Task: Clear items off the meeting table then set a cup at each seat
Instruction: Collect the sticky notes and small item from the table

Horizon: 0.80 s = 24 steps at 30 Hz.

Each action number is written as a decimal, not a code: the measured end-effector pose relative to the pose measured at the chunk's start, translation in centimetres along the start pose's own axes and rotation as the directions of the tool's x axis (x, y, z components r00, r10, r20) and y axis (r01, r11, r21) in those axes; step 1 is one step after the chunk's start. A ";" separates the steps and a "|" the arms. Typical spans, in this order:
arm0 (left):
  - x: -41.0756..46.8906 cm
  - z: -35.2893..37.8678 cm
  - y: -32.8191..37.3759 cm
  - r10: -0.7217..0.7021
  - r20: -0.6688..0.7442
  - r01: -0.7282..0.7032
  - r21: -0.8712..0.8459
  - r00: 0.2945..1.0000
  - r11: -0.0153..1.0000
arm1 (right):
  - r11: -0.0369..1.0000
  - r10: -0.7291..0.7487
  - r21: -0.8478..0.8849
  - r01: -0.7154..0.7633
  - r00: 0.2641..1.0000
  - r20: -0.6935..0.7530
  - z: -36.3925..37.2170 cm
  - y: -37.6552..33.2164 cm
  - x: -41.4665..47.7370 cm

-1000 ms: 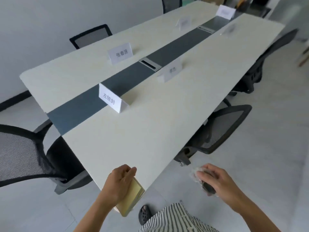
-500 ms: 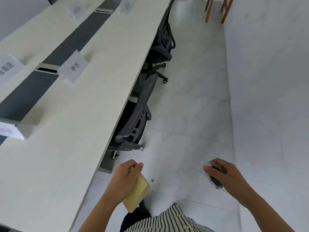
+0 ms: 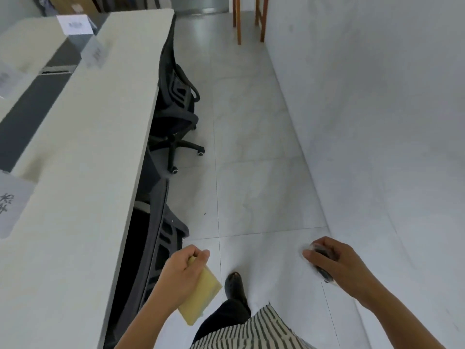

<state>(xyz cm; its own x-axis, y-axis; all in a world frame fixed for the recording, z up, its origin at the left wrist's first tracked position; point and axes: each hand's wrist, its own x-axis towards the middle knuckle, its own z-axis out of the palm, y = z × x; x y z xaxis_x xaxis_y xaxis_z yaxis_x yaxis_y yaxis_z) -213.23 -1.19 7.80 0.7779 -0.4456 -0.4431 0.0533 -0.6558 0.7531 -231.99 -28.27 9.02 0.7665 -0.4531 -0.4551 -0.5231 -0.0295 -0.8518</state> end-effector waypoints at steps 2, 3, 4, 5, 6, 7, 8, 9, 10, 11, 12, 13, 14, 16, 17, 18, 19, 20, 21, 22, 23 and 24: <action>4.1 -1.0 3.3 0.047 0.030 -0.047 0.008 0.998 0.999 | 1.000 -0.013 0.018 0.013 0.999 -0.047 -1.3 -2.8 2.6; 6.1 -1.4 4.9 0.067 0.045 -0.068 0.017 0.997 0.998 | 0.999 -0.017 0.025 0.019 0.998 -0.067 -1.9 -4.0 4.0; 8.2 -1.7 6.4 0.084 0.056 -0.086 0.036 0.995 0.996 | 0.999 -0.021 0.029 0.023 0.996 -0.083 -2.6 -4.9 5.4; 10.2 -2.0 7.8 0.098 0.070 -0.102 0.059 0.993 0.993 | 0.999 -0.024 0.031 0.027 0.995 -0.092 -3.3 -5.6 6.7; 12.0 -2.2 9.2 0.110 0.084 -0.116 0.078 0.990 0.990 | 0.999 -0.022 0.036 0.025 0.995 -0.100 -3.8 -6.1 7.9; 13.8 -2.2 10.4 0.124 0.094 -0.132 0.085 0.988 0.988 | 0.999 -0.014 0.046 0.019 0.994 -0.109 -4.4 -6.5 9.3; 15.7 -2.2 11.4 0.133 0.102 -0.142 0.085 0.986 0.986 | 0.999 0.000 0.054 0.006 0.993 -0.116 -4.9 -6.9 10.6; 17.5 -2.1 12.2 0.132 0.110 -0.141 0.081 0.985 0.987 | 0.998 0.020 0.060 -0.013 0.993 -0.116 -5.4 -7.2 11.9; 19.3 -1.8 13.0 0.122 0.119 -0.132 0.075 0.985 0.988 | 0.997 0.044 0.068 -0.037 0.993 -0.113 -6.0 -7.4 13.4; 21.1 -1.5 13.7 0.109 0.129 -0.119 0.074 0.986 0.990 | 0.995 0.068 0.074 -0.060 0.992 -0.108 -6.7 -7.5 15.0; 23.0 -1.0 14.4 0.097 0.136 -0.109 0.080 0.986 0.991 | 0.994 0.089 0.071 -0.082 0.991 -0.099 -7.6 -7.5 16.7; 24.9 -0.6 15.2 0.088 0.141 -0.101 0.091 0.986 0.991 | 0.993 0.104 0.061 -0.098 0.990 -0.095 -8.6 -7.5 18.7; 26.9 -0.2 16.2 0.082 0.142 -0.096 0.097 0.987 0.991 | 0.993 0.113 0.050 -0.108 0.989 -0.100 -9.8 -7.8 20.8; 31.0 0.4 18.7 0.076 0.120 -0.088 0.096 0.990 0.991 | 0.992 0.120 0.042 -0.116 0.986 -0.112 -12.6 -8.8 25.7; 33.1 0.5 20.2 0.073 0.100 -0.082 0.096 0.992 0.992 | 0.992 0.122 0.036 -0.119 0.986 -0.112 -14.1 -9.6 28.4; 35.0 0.4 21.8 0.069 0.079 -0.076 0.093 0.995 0.993 | 0.993 0.120 0.020 -0.119 0.987 -0.109 -15.5 -10.7 30.9; 36.9 0.3 23.5 0.069 0.062 -0.074 0.080 0.996 0.994 | 0.994 0.107 0.005 -0.107 0.989 -0.105 -16.8 -12.2 33.3; 38.6 0.1 25.1 0.068 0.052 -0.072 0.062 0.996 0.995 | 0.996 0.084 -0.004 -0.085 0.993 -0.088 -18.0 -13.8 35.7; 40.3 -0.1 26.9 0.068 0.040 -0.070 0.045 0.997 0.997 | 0.998 0.059 -0.005 -0.059 0.996 -0.064 -19.1 -15.6 38.3; 42.1 -0.2 28.4 0.067 0.022 -0.068 0.032 0.997 0.997 | 0.999 0.034 -0.005 -0.034 0.999 -0.042 -20.2 -17.3 40.9; 43.8 -0.2 29.6 0.064 0.002 -0.065 0.030 0.998 0.997 | 1.000 0.008 -0.025 -0.009 1.000 -0.024 -21.1 -18.8 43.5; 45.4 -0.3 30.7 0.062 -0.017 -0.062 0.035 0.998 0.997 | 0.998 -0.022 -0.067 0.022 1.000 0.000 -21.9 -20.3 46.1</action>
<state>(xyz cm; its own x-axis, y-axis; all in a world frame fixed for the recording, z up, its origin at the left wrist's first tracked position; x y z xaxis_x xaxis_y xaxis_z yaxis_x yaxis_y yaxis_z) -176.09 -41.34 10.95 0.7903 -0.4750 -0.3870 -0.0165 -0.6479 0.7615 -194.12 -68.06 11.03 0.7776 -0.4528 -0.4362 -0.5300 -0.0988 -0.8422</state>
